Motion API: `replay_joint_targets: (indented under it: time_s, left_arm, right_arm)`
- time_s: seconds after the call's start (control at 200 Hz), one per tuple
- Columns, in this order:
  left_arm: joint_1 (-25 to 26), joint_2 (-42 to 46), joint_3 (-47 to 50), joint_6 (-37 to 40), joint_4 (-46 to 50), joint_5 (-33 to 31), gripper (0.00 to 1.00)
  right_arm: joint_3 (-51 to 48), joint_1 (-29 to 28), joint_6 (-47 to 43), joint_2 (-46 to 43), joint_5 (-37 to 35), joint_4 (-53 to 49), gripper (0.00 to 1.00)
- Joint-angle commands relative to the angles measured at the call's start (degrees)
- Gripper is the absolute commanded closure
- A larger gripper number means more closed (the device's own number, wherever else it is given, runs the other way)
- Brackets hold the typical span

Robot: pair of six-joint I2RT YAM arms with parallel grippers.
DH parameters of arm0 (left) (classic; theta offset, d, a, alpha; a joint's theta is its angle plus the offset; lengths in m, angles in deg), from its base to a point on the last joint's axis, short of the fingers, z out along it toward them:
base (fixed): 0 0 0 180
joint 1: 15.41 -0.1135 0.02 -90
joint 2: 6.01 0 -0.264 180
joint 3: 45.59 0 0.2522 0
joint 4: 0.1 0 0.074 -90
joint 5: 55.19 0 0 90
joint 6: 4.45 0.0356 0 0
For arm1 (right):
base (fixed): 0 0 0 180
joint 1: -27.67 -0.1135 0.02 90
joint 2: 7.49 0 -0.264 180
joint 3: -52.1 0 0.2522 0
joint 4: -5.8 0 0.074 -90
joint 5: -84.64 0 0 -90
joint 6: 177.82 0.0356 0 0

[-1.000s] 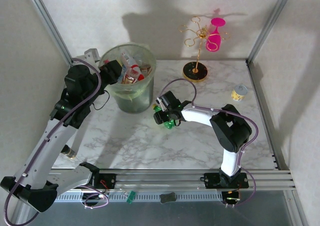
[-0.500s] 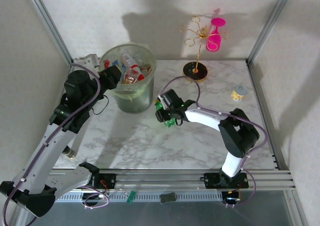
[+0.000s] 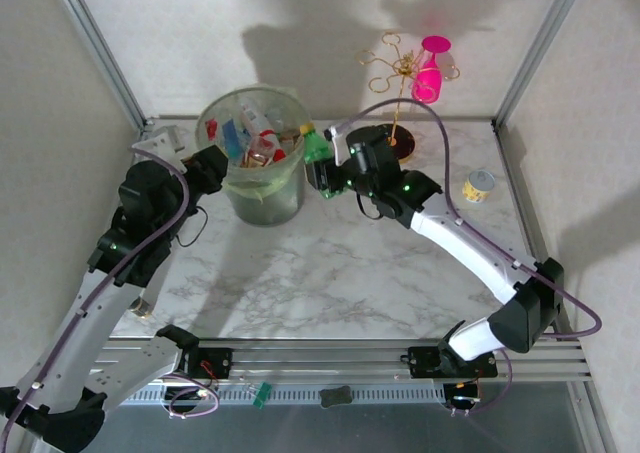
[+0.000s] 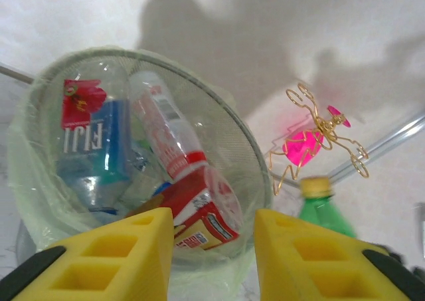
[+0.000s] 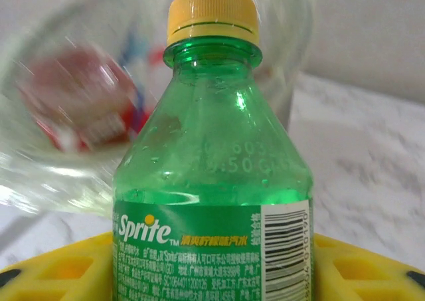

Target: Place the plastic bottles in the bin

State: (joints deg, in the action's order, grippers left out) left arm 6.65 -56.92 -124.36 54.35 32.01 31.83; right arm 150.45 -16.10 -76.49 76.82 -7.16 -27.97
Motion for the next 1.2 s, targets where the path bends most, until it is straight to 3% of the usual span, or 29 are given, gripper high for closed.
replay_joint_targets:
  time_s: [0.0,0.385,0.666,1.197]
  left_arm:
    - [0.5,1.4,-0.2,1.7,1.4,-3.9,0.63]
    - [0.4,2.9,-1.4,1.5,1.3,-12.1,0.62]
    - [0.4,3.9,-1.2,0.3,1.1,-16.8,0.62]
    - [0.3,4.9,0.2,0.5,1.3,-17.0,0.6]
  right_arm:
    - [8.0,0.0,1.8,1.9,4.6,1.5,0.53]
    - [31.9,-0.1,9.9,18.9,18.5,5.3,0.53]
    - [50.3,-0.2,13.9,34.6,22.0,6.5,0.53]
    - [54.5,-0.1,17.8,45.9,23.0,12.0,0.45]
